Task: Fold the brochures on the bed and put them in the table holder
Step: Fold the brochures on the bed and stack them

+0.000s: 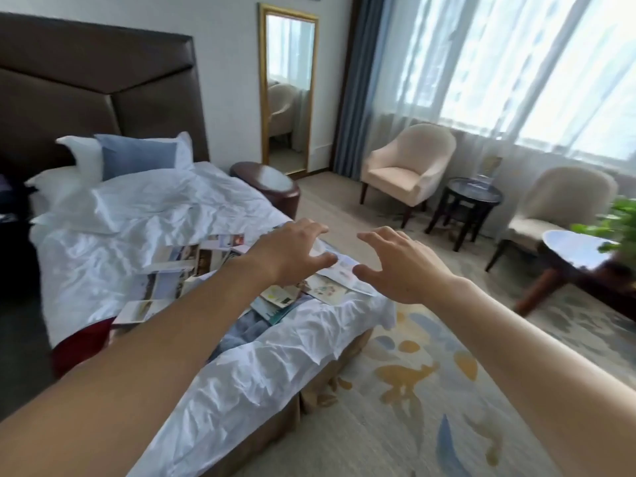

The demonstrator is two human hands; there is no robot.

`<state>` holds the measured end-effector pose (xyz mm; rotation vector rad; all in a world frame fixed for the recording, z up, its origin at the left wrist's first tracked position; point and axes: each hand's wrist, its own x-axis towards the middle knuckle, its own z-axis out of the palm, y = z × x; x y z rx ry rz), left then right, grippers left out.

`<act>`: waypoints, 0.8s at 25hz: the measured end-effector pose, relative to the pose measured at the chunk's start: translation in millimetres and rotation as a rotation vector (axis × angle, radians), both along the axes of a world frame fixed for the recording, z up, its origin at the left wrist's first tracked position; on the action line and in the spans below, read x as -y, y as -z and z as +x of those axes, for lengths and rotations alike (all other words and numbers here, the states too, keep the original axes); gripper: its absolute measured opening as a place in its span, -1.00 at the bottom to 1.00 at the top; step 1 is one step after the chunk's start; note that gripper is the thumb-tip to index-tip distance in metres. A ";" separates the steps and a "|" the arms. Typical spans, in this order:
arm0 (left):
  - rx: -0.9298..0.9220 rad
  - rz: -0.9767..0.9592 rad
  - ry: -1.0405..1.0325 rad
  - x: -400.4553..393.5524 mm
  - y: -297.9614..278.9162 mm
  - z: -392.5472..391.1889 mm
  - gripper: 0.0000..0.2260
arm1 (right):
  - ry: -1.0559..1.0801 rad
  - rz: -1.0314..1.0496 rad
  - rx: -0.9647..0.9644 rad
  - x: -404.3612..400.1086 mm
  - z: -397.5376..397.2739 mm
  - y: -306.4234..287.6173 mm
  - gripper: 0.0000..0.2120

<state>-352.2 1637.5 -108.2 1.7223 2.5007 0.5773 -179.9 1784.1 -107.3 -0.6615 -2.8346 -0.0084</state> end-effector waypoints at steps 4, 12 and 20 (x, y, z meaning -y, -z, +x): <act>0.047 -0.035 -0.143 -18.3 18.5 -54.8 -0.43 | -0.159 -0.038 0.025 -46.1 -85.4 18.4 -0.36; 0.129 -0.113 -0.324 -56.5 71.3 -195.7 -0.41 | -0.316 -0.076 0.104 -114.9 -249.6 66.3 -0.37; 0.200 -0.171 -0.397 -119.7 116.5 -306.3 -0.40 | -0.374 -0.094 0.190 -182.4 -374.3 111.3 -0.45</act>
